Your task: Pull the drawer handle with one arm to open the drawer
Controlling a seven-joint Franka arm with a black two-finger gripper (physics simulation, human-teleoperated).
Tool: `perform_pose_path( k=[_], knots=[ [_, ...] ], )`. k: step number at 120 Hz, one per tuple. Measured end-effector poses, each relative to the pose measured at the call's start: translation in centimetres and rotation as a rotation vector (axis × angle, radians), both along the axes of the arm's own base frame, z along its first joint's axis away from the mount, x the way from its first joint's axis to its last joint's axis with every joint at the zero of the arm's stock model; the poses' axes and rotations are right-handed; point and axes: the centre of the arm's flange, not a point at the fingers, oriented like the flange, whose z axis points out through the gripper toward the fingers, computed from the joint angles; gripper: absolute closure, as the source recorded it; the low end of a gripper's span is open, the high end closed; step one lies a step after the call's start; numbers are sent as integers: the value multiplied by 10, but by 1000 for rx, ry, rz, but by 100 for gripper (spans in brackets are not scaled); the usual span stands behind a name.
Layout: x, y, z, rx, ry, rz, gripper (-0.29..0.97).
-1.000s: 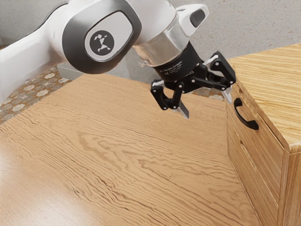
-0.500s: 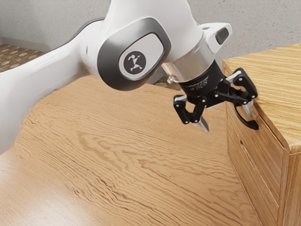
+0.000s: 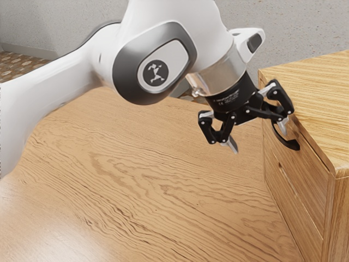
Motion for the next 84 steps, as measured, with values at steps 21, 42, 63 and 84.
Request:
perform_pose_path(
  k=[21,42,63,84],
  knots=[
    [1,0,-4,4,10,5,0],
    [2,2,-8,6,18,12,0],
    [-1,7,-20,15,41,22,0],
    [-16,18,-14,17,35,35,0]
  ],
)
